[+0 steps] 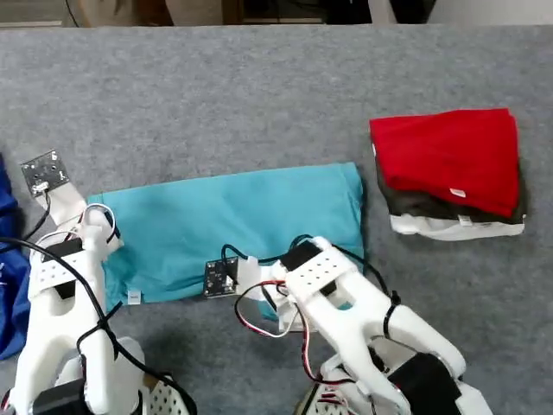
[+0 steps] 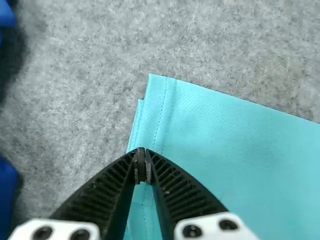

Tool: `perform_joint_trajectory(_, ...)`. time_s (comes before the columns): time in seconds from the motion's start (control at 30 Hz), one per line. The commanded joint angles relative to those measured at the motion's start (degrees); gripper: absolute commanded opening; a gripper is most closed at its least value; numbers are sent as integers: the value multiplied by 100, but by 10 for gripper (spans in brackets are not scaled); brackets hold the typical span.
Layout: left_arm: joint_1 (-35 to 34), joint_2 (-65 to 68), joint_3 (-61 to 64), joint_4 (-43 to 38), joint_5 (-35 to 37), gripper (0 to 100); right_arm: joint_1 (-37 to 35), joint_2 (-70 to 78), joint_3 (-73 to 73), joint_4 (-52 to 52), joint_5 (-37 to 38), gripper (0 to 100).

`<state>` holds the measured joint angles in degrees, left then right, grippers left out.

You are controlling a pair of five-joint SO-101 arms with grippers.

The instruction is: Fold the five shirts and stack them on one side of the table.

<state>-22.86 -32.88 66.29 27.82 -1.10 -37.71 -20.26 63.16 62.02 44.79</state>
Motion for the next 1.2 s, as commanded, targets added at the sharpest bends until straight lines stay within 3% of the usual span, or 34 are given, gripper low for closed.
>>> perform_joint_trajectory(0.0,-70,-110,-132,-88,-9,18,277,286,-40,-369,220,133)
perform_joint_trajectory(0.23,-70,-119,-123,-88,-18,18,207,286,13,-422,255,90)
perform_joint_trajectory(0.37,-70,-119,-123,-88,-18,18,233,277,-4,-422,246,0)
perform_joint_trajectory(0.57,-70,-119,-123,-88,-18,18,857,277,-453,-220,237,2)
perform_joint_trajectory(0.8,-70,-119,-123,-88,-18,18,1323,840,-3284,1925,659,2)
perform_joint_trajectory(0.97,-70,-119,-123,-88,-18,18,1341,2413,-5323,2602,809,2)
perform_joint_trajectory(1.17,-70,-119,-123,-88,-18,18,1516,4620,-8268,3727,1618,2)
